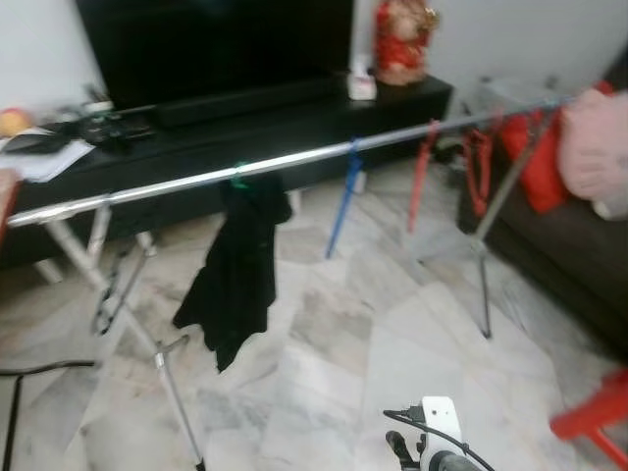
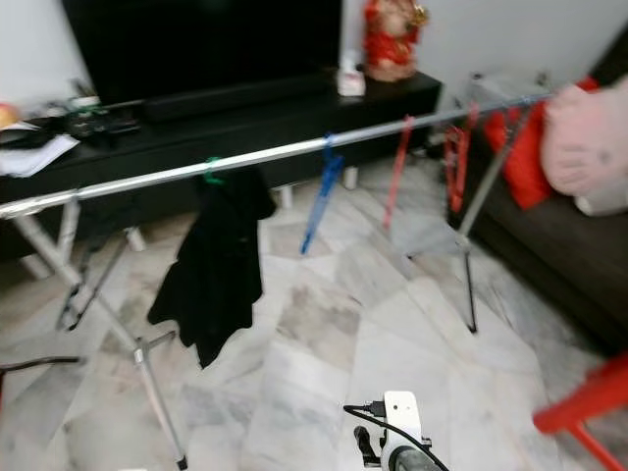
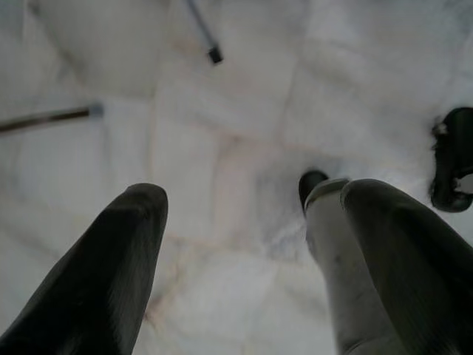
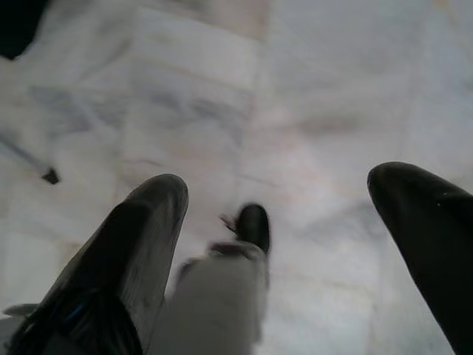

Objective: Hang hanger

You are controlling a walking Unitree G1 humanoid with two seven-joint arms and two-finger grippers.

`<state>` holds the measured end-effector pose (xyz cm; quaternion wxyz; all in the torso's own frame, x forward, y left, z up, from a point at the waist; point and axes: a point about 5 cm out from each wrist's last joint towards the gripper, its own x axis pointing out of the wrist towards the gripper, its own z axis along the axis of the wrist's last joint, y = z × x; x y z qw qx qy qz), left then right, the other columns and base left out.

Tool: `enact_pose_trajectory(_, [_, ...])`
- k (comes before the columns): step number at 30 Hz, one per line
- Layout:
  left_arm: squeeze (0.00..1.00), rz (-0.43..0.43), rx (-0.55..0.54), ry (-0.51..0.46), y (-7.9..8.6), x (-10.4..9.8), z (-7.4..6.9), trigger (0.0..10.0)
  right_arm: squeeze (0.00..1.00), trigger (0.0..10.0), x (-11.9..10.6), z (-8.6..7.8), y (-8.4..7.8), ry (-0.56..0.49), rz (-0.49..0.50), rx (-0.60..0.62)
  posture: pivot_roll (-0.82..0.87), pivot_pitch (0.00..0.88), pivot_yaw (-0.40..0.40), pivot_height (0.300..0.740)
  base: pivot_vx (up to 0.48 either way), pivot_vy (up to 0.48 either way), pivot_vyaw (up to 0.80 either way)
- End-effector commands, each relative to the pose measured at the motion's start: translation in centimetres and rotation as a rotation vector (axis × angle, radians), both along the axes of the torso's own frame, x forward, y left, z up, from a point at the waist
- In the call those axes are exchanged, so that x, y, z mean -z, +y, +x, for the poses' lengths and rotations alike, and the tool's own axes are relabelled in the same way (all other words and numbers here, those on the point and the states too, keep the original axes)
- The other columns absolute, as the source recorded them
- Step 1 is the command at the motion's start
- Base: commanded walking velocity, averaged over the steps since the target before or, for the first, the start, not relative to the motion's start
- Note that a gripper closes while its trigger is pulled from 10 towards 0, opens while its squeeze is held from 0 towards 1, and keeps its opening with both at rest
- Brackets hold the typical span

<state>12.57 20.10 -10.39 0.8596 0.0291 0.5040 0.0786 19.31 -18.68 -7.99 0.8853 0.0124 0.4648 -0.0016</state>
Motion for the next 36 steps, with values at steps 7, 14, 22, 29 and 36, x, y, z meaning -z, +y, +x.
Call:
enact_pose_trajectory(7, [0.0,0.028,0.007,0.002,1.3,-0.2,-0.1,10.0,0.0,10.0,-0.8,1.1,-1.3,-0.027,-0.019,0.002,-0.13,0.0,0.046,0.74,0.0,0.0,-0.74])
enact_pose_trajectory(14, [0.0,0.023,0.008,0.004,1.2,-0.1,-0.3,10.0,0.0,10.0,-0.6,0.4,-2.1,-0.019,-0.023,0.006,-0.13,0.0,0.044,0.74,0.0,0.0,-0.74])
enact_pose_trajectory(22, [0.0,0.023,0.003,0.006,1.5,-0.1,-0.6,10.0,0.0,10.0,-0.3,0.5,0.0,-0.02,-0.004,-0.01,-0.13,0.0,0.045,0.74,0.0,0.0,-0.74])
enact_pose_trajectory(29, [0.0,0.006,-0.025,0.012,1.7,0.1,-1.6,10.0,0.0,10.0,-0.6,1.3,0.4,-0.03,-0.002,-0.014,-0.13,0.0,0.047,0.74,0.0,0.0,-0.74])
enact_pose_trajectory(36, [0.0,-0.012,-0.04,0.009,1.7,0.2,-2.2,10.0,0.0,10.0,-0.8,1.9,1.2,-0.039,0.004,-0.02,-0.13,0.0,0.048,0.74,0.0,0.0,-0.74])
